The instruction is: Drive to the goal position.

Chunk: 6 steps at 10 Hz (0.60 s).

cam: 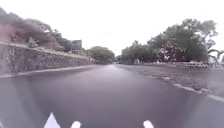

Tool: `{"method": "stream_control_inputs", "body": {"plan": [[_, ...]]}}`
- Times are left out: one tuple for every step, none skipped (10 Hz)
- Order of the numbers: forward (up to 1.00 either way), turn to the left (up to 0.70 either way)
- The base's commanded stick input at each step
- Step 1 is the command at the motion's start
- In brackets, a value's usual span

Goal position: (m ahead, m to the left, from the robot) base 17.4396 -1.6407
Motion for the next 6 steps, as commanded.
{"method": "stream_control_inputs", "body": {"plan": [[0.7, 0.0], [0.7, 0.0], [0.7, 0.0], [0.7, 0.0], [0.7, 0.0], [0.7, 0.0]]}}
